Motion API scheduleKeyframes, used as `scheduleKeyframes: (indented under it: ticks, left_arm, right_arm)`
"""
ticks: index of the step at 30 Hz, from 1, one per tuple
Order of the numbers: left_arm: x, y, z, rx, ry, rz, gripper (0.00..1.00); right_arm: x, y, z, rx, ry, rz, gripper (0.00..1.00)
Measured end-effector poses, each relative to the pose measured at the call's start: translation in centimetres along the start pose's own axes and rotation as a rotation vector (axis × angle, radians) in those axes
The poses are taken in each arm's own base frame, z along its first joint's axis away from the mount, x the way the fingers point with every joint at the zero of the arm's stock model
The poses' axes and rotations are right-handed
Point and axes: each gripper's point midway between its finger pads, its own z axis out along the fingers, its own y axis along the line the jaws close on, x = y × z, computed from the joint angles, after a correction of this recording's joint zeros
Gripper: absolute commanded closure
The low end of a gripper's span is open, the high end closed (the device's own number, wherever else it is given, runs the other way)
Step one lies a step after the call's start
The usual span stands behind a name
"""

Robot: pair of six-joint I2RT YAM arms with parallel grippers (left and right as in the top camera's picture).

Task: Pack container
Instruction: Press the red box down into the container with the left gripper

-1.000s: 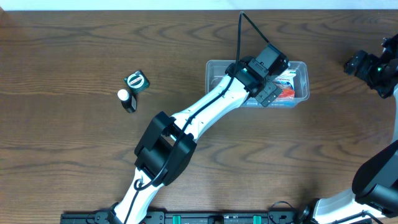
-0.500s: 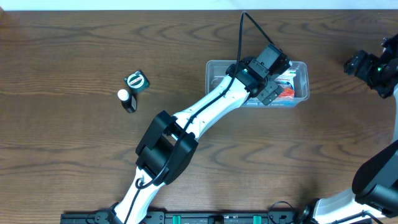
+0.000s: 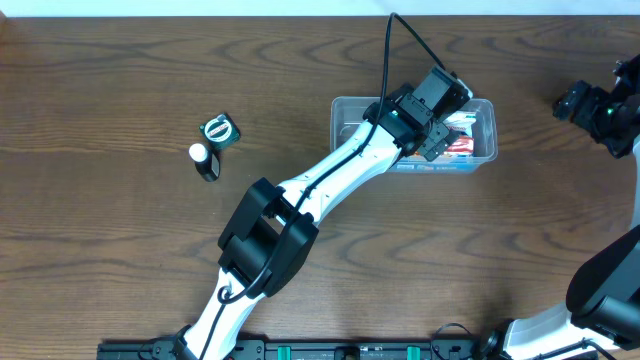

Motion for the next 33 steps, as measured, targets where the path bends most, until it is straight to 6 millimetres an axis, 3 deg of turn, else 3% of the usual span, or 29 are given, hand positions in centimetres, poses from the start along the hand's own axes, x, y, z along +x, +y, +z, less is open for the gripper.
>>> scheduleKeyframes:
  ticks: [11, 22, 33]
  left_arm:
    - [0.0, 0.2, 0.0, -0.013, 0.000, 0.011, 0.06]
    - [1.5, -0.2, 0.9, -0.002, 0.051, 0.017, 0.06]
    - [1.2, -0.9, 0.9, 0.034, 0.039, 0.018, 0.06]
  right_arm:
    - [0.0, 0.0, 0.0, 0.000, 0.000, 0.000, 0.01]
    - [0.0, 0.0, 0.0, 0.000, 0.000, 0.000, 0.01]
    - [0.0, 0.0, 0.0, 0.000, 0.000, 0.000, 0.01]
